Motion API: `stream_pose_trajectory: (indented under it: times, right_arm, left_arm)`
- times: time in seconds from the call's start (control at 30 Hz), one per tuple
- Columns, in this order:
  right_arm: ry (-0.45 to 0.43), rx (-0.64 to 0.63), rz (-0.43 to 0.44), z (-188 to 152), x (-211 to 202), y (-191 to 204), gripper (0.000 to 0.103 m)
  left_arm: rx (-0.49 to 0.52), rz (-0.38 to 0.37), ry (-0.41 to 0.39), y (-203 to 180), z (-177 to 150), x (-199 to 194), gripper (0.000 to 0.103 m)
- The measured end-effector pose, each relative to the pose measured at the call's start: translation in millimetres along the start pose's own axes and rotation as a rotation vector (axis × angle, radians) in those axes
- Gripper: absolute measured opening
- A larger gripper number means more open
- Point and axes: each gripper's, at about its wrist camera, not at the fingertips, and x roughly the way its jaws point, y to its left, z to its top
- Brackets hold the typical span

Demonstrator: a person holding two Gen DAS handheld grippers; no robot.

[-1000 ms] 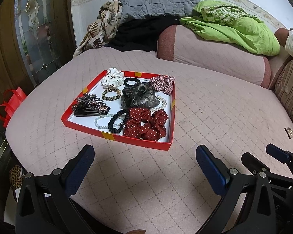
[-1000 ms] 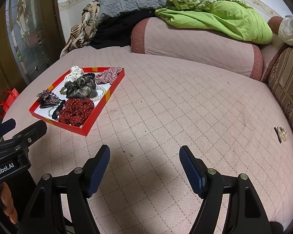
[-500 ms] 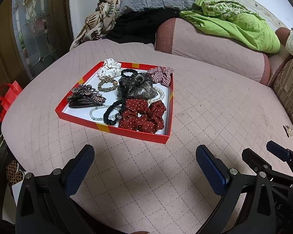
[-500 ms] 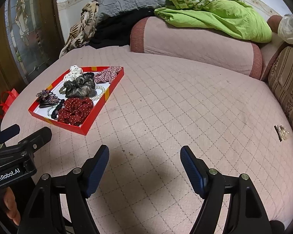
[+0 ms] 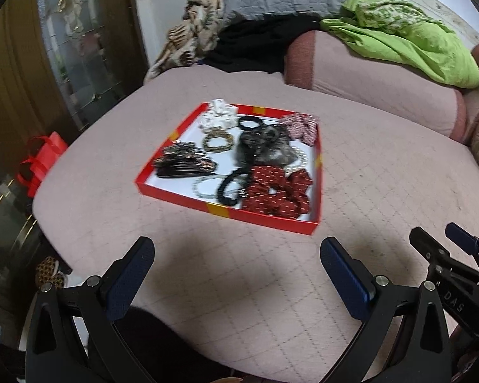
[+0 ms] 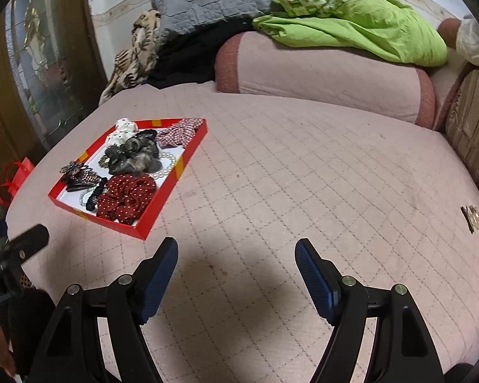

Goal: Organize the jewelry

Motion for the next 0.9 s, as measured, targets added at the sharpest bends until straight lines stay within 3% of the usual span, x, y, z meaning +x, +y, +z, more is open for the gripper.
stream_pose_trajectory:
  times: [0.2, 0.73, 0.9]
  right_arm:
    - [-0.023, -0.027, 0.015, -2, -1, 3, 0.081]
    - [-0.111, -0.073, -0.045, -4, -37, 6, 0.086]
    - [-0.097, -0.082, -0.039, -4, -39, 8, 0.087]
  left_arm:
    - [0.006, 0.029, -0.02, -3, 5, -10, 0.103]
    - [-0.031, -0.052, -0.056, 2, 9, -22, 0.103]
    - [-0.003, -0.049, -0.057, -8, 9, -19, 0.103]
